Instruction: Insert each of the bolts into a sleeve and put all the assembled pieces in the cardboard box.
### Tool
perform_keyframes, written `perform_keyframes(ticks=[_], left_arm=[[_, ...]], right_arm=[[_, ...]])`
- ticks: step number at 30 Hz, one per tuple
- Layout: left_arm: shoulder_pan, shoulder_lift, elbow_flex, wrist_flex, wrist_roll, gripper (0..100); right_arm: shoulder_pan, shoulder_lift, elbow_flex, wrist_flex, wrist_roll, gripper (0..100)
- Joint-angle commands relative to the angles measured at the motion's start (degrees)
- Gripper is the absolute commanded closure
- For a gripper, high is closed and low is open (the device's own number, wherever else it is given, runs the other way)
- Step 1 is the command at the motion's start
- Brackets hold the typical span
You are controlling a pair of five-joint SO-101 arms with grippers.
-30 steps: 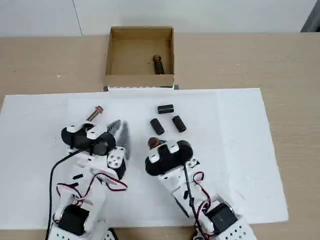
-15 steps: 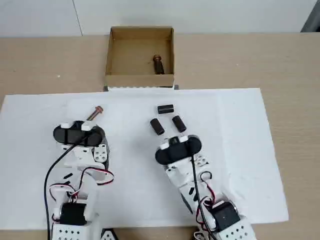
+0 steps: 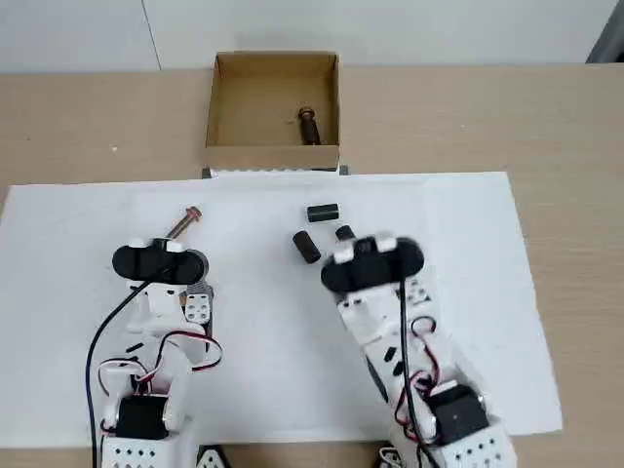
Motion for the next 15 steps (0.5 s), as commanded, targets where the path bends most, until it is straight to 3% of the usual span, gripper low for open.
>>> perform_keyframes(ticks=[1, 6, 15], left_arm=[[-0.3, -0.5, -0.4, 0.2, 0.1, 99], [-0.3, -0.5, -0.4, 0.2, 0.1, 99], [0.1, -0.5, -0.4, 0.2, -0.1, 99]], right_arm=[[2.3, 13.8, -13.6, -0.7, -0.6, 99.6], [3.3, 32.4, -27.8, -1.5, -0.6, 99.6], [4.9, 62.7, -51.3, -13.2, 2.5, 99.5]])
